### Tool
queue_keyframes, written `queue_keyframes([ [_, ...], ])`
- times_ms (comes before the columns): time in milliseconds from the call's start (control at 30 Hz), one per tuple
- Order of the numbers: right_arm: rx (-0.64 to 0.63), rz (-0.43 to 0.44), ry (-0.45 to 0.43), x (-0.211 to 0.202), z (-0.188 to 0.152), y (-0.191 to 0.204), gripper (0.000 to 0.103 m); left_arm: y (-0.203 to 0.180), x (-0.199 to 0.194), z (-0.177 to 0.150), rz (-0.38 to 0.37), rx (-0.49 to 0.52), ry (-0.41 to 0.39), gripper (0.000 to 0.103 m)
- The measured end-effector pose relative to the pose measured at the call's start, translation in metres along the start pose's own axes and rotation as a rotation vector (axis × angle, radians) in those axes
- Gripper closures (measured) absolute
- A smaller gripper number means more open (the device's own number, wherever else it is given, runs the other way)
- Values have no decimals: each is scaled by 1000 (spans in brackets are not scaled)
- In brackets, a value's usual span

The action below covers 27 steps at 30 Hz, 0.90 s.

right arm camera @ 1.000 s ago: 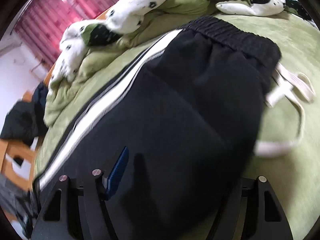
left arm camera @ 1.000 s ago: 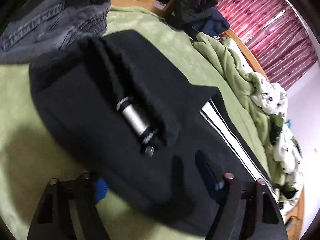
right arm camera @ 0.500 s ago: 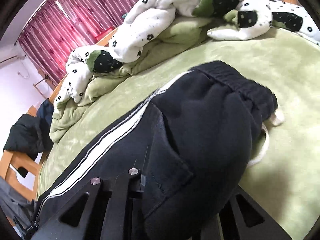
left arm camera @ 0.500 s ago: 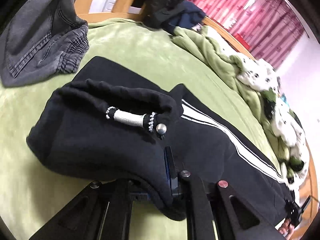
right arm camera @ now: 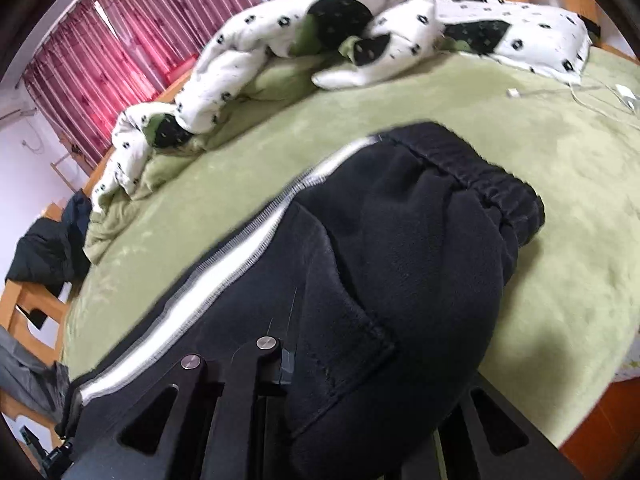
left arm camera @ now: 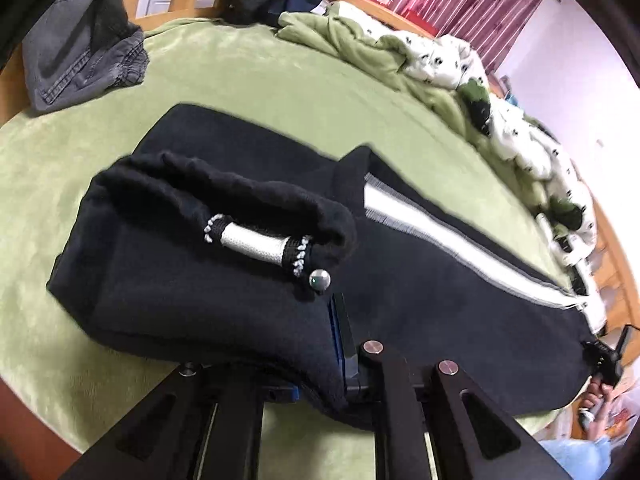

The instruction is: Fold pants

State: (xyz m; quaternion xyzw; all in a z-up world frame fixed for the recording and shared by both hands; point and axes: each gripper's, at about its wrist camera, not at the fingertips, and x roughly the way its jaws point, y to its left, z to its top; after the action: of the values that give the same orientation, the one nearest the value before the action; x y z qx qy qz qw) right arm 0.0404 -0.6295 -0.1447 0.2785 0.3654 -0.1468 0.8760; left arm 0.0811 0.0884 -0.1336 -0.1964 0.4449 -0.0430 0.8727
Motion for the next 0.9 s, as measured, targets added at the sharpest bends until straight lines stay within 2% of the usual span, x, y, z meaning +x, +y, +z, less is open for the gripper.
queue_keyframes([
  [67,27,-6,23,4,-9,-9,84,7,1,-2,-3,-58,29,84],
  [133,60,-17,35,1,-17,-16,65,14,-3,0,-8,-103,49,75],
  [200,58,-9,23,-12,-23,-25,60,19,-14,-2,23,-105,28,58],
  [267,48,-9,-6,-27,-21,-33,52,22,-28,-5,50,-57,-7,52],
  [300,51,-14,-19,-31,-20,-35,47,21,-30,-6,60,-32,-9,52],
  [367,66,-18,-51,-38,-9,-41,43,20,-35,-9,96,23,-7,52],
  [433,88,-15,-60,-35,2,-46,34,17,-43,-11,108,42,-18,52],
  [500,125,-24,-56,-22,14,-52,30,13,-50,-11,115,48,-35,52],
  [600,210,-45,-21,9,27,-65,28,4,-62,-10,122,63,-75,52],
  [667,281,-60,-55,13,35,-71,36,-2,-71,-9,113,91,-106,52],
  [700,279,-73,-84,9,41,-71,52,-5,-75,-7,123,106,-114,52],
  [733,226,-49,-114,0,54,-68,56,-7,-79,-6,133,117,-119,52],
  [833,113,23,-178,-23,72,-58,57,-8,-88,-2,130,122,-133,52],
  [900,103,-7,-170,-22,72,-54,53,-7,-89,0,94,111,-135,50],
])
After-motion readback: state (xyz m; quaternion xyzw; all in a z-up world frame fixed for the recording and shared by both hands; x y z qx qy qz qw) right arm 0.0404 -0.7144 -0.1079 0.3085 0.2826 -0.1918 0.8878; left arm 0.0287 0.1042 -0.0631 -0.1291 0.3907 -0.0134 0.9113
